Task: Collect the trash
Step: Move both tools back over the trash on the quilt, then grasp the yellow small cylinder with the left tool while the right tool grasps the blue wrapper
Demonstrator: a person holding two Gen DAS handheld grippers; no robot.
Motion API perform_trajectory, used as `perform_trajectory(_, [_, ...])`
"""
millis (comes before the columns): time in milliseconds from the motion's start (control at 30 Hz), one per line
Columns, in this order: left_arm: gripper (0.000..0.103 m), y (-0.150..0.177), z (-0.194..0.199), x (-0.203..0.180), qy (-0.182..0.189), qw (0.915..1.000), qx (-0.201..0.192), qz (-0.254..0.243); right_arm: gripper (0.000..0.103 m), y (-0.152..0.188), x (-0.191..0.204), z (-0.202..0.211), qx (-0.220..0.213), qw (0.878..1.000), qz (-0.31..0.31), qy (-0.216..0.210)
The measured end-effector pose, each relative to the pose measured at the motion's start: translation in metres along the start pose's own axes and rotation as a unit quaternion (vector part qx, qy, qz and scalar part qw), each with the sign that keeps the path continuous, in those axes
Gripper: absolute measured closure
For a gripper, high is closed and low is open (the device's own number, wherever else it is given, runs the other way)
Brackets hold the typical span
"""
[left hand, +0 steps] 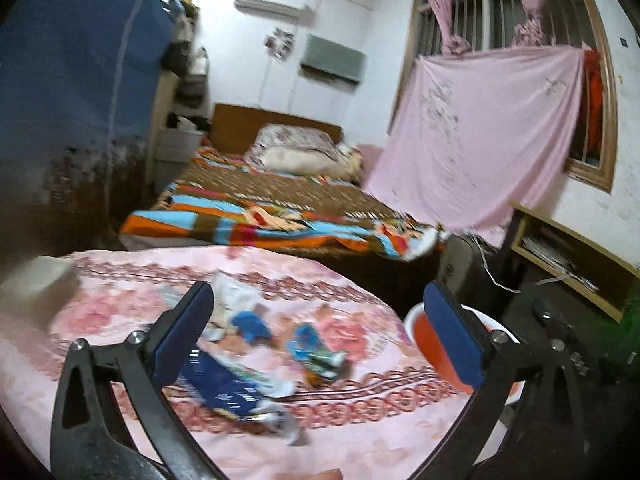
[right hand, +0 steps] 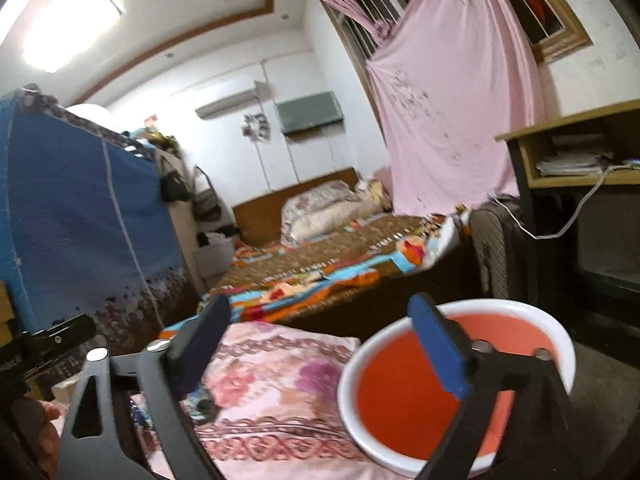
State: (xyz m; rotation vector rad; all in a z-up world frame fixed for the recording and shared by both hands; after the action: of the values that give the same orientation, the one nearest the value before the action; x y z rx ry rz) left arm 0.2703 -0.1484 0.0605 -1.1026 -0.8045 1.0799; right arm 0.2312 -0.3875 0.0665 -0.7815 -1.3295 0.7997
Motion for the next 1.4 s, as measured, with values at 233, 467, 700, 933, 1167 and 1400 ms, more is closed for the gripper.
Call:
perform_trajectory(233, [0.011,0.013,0.027,0.039,-0.052,0.9985,-0.014,0.002,0.000,0.004,0.029,0.013,-0.019,0.998,0.023,-0.047])
perform_trajectory(467, [0.012,0.020,0.051,0.076,-0.080,0.9964,-0.026,0.011,0.000,0.020,0.054,0.016,-0.005,0.997,0.045,-0.064])
perform_trajectory(700, [0.012,0.022,0.071,0.097,-0.111,0.9928,-0.045,-0.003,0.000,0.033,0.080,0.019,0.001,0.994,0.064,-0.094])
perform_trajectory(933, [0.012,0.033,0.071,0.107,-0.117,0.9921,-0.031,-0.032,0.000,0.053,0.111,0.008,0.043,0.987,0.081,-0.134])
perform_trajectory(1167, [0.018,0.049,0.065,0.111,-0.097,0.9951,-0.005,-0.019,0.002,0.086,0.121,-0.027,0.154,0.975,0.104,-0.119])
perform_trajectory(1400, [0.040,0.063,0.038,0.102,-0.042,0.9965,0.068,-0.023,0.024,0.112,0.123,-0.039,0.231,0.957,0.108,-0.136])
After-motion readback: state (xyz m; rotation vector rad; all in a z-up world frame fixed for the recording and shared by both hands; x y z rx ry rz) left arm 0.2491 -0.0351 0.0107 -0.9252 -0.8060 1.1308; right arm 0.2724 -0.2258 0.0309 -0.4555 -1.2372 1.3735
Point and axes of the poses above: each gripper's, at about its wrist camera, not at the fingertips, and z roughly against the way its jaws point, x to its left, y to its underside, the point moved 7 cm from there along -z, roughly the way its jaws point, and after that the axes turned 13 degrees about -z, right-handed, at the moved point
